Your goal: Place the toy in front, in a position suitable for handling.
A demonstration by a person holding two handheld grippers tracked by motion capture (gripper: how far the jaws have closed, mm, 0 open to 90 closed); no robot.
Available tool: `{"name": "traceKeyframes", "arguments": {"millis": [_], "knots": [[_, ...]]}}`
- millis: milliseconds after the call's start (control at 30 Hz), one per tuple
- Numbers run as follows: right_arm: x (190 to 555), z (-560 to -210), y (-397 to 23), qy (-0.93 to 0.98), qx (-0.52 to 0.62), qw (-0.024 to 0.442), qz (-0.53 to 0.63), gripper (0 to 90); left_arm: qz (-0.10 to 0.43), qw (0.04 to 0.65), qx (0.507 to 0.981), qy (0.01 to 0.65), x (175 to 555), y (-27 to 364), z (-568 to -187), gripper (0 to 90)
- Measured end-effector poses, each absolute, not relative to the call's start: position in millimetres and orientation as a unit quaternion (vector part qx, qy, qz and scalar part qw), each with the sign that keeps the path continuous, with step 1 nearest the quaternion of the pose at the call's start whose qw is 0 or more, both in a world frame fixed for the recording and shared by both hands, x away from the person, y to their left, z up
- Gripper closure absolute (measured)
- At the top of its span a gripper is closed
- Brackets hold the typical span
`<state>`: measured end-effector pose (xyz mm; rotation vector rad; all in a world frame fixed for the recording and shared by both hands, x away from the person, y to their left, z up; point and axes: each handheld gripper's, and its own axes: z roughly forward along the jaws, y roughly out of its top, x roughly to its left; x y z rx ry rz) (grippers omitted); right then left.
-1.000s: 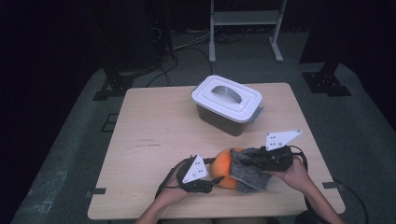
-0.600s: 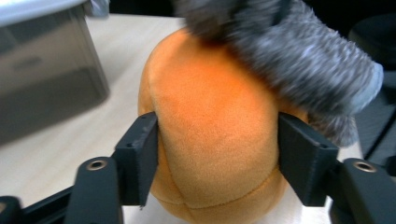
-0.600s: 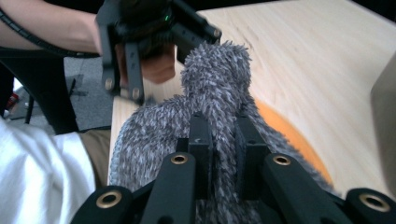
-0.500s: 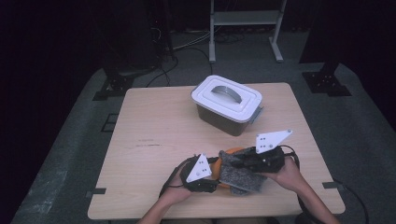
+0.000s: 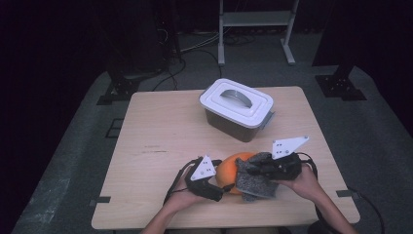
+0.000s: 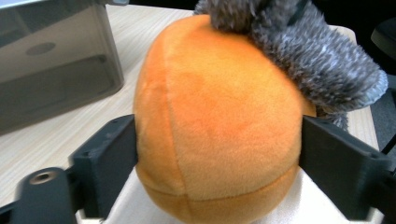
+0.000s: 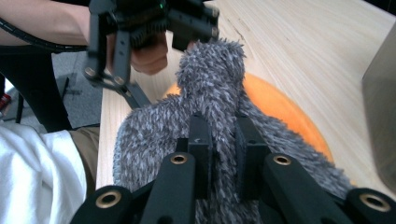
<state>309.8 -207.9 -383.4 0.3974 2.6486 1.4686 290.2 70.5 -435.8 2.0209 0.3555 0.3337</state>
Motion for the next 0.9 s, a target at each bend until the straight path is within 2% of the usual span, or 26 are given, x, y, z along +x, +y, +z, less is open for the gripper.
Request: {"name": "traceKeyframes", "arguments": {"millis": [67, 167, 267, 433, 500, 667, 767, 833, 900], "knots": [[308, -378, -202, 0.866, 0.119, 0.048, 0.482, 79.3, 0.157, 0.499, 0.842, 0.133, 286, 68, -434, 27.3], [305, -374, -189, 0.867, 0.093, 0.048, 0.488, 79.4, 0.180, 0.488, 0.848, 0.099, 279, 64, -434, 33.7], [306, -375, -186, 0.870, 0.087, 0.052, 0.483, 79.4, 0.175, 0.492, 0.847, 0.098, 282, 71, -434, 36.7], [313, -379, -207, 0.861, 0.127, 0.063, 0.488, 79.3, 0.172, 0.497, 0.844, 0.104, 287, 83, -433, 36.7], [316, -383, -214, 0.860, 0.139, 0.064, 0.487, 79.3, 0.164, 0.501, 0.842, 0.112, 290, 86, -434, 35.5], [314, -390, -207, 0.855, 0.137, 0.056, 0.496, 79.3, 0.129, 0.511, 0.838, 0.139, 296, 81, -434, 14.1], [311, -390, -195, 0.856, 0.126, 0.055, 0.499, 79.1, 0.128, 0.510, 0.839, 0.141, 297, 81, -434, 12.8], [308, -391, -187, 0.856, 0.113, 0.056, 0.501, 79.0, 0.143, 0.508, 0.839, 0.135, 295, 85, -434, 25.2], [309, -392, -187, 0.855, 0.111, 0.057, 0.503, 79.1, 0.146, 0.511, 0.836, 0.137, 295, 89, -435, 31.7]]}}
